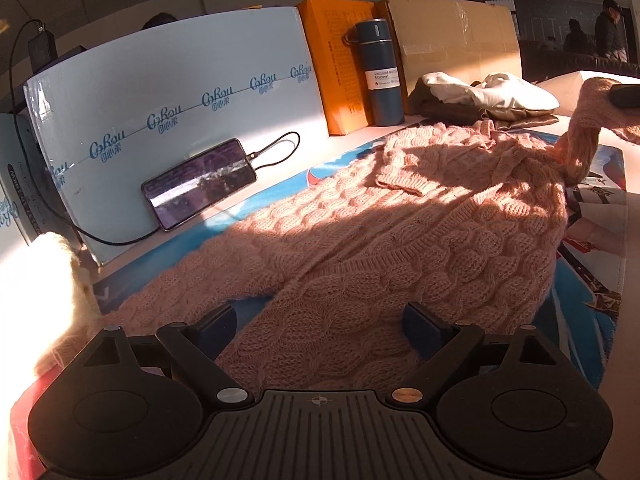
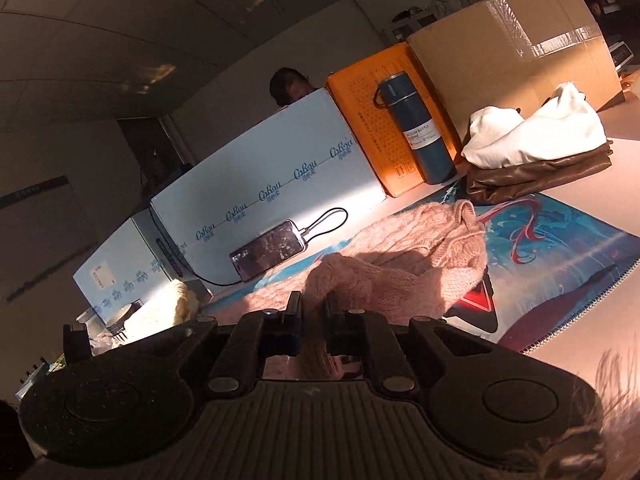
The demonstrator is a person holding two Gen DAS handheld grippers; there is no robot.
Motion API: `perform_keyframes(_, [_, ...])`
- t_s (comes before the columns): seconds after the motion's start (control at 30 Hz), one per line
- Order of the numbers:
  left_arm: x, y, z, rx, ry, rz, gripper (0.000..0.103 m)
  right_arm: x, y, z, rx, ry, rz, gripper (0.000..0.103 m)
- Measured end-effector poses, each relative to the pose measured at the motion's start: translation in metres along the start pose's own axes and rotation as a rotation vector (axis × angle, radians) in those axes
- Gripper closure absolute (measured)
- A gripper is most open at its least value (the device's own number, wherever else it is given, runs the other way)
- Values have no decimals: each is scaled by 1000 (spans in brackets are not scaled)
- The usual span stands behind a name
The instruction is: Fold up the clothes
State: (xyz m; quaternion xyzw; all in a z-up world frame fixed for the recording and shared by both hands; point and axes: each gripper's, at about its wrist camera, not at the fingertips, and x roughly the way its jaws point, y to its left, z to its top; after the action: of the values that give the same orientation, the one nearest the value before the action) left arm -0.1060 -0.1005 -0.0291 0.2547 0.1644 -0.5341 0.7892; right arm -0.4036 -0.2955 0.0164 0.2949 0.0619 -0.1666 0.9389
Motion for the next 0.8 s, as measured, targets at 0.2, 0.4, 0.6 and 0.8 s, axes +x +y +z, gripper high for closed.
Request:
perform_keyframes(0.2, [0, 1, -1, -9, 0, -4, 10, 99, -4, 26, 55, 169, 28, 93])
perform_keyframes(0.4, [2, 7, -1, -42, 11, -29, 9, 142, -4, 19, 112, 256, 57, 44])
perform_keyframes(0.6, [5, 10, -1, -67, 23, -39, 6, 156, -11, 14, 145, 271, -2, 37])
perform_keyframes(0.8, [-6, 10, -2, -51, -27, -26, 5, 155, -4, 2, 78, 264, -52, 32])
